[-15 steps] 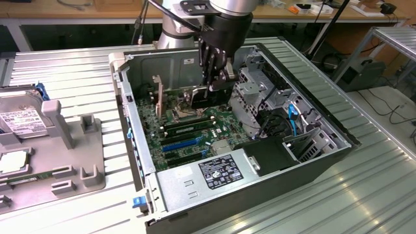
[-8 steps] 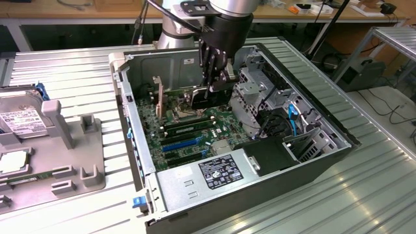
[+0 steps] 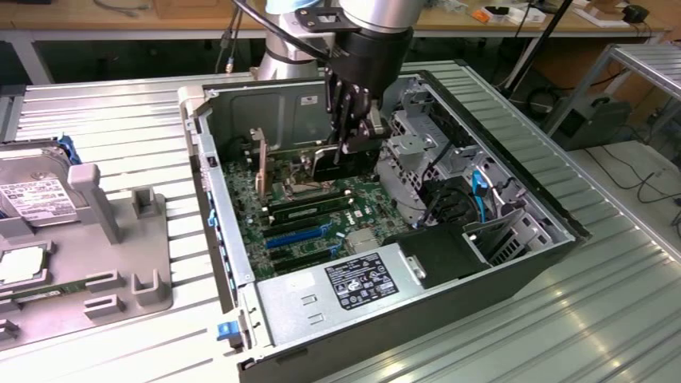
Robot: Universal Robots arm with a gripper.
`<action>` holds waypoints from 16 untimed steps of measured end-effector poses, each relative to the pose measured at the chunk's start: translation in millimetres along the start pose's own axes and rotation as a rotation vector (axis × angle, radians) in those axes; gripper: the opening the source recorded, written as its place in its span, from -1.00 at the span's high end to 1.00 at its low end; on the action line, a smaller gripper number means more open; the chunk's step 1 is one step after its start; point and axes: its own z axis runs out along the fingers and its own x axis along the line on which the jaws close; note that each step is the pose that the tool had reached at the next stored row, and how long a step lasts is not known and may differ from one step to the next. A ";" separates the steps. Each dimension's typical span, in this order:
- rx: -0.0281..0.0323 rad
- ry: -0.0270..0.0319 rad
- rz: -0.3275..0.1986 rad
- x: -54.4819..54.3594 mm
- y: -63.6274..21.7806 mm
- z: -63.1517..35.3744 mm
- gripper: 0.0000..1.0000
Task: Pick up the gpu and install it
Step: 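Insert the gpu into the slot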
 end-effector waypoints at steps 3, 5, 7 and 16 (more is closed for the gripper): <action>0.0000 -0.0001 0.000 0.0 0.0 2.5 0.47; 0.0000 0.0000 0.000 0.1 0.0 4.1 0.47; 0.0000 0.0000 0.000 0.2 0.0 5.4 0.47; 0.0000 -0.0001 0.000 6.7 0.0 10.2 0.47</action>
